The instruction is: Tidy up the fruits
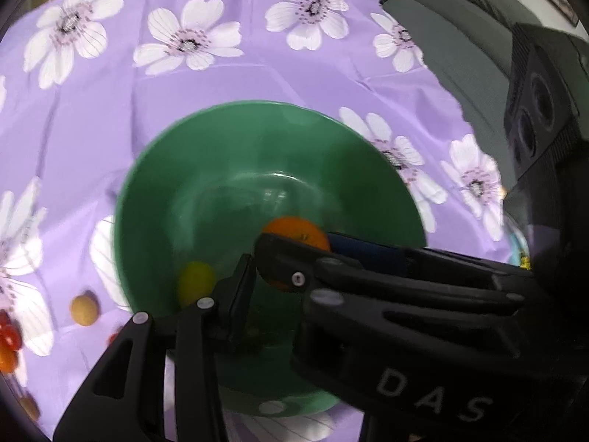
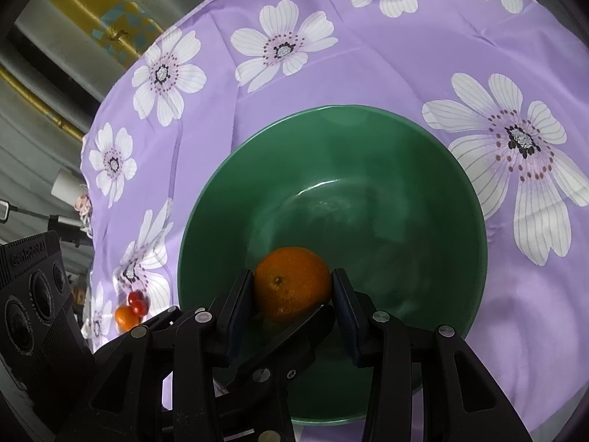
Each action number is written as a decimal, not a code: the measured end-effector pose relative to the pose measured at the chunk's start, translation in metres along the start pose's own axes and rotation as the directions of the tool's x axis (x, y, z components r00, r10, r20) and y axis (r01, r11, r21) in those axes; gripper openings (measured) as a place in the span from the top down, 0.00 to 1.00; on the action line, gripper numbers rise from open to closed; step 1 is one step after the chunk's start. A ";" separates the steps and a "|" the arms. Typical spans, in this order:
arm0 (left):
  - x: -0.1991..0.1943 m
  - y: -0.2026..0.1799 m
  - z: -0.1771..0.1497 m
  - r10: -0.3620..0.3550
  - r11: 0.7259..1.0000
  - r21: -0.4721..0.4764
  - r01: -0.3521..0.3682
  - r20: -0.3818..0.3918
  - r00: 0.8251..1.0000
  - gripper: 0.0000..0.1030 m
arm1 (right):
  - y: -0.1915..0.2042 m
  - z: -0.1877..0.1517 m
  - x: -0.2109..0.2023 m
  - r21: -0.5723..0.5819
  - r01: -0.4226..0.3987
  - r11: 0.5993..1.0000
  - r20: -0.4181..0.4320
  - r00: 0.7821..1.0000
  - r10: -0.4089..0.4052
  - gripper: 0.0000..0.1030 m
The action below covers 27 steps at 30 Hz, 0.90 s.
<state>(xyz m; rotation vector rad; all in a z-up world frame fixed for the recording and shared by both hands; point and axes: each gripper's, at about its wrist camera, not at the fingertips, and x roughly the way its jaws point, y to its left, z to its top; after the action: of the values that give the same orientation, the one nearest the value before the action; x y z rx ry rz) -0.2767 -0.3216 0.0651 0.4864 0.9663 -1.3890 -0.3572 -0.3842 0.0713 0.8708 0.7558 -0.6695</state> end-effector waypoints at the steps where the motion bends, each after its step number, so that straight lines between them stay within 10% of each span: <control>1: -0.002 0.001 0.000 0.003 1.000 -0.005 -0.003 0.006 1.000 0.59 | 0.000 0.000 0.001 0.003 0.004 1.000 0.002 1.000 -0.004 0.57; 17: -0.107 0.065 -0.054 0.149 0.977 -0.178 -0.114 0.199 0.969 0.32 | 0.038 -0.011 -0.025 -0.094 0.012 0.995 0.143 0.990 0.002 0.39; 27: -0.162 0.169 -0.108 0.350 0.848 -0.480 -0.224 0.192 0.917 0.30 | 0.084 -0.025 -0.022 -0.216 -0.053 0.975 0.153 0.984 0.087 0.38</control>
<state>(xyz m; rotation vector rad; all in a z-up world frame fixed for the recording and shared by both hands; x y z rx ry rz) -0.1296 -0.1115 0.0932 0.0775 0.9064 -0.8874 -0.3123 -0.3182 0.1136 0.6371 0.6340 -0.5775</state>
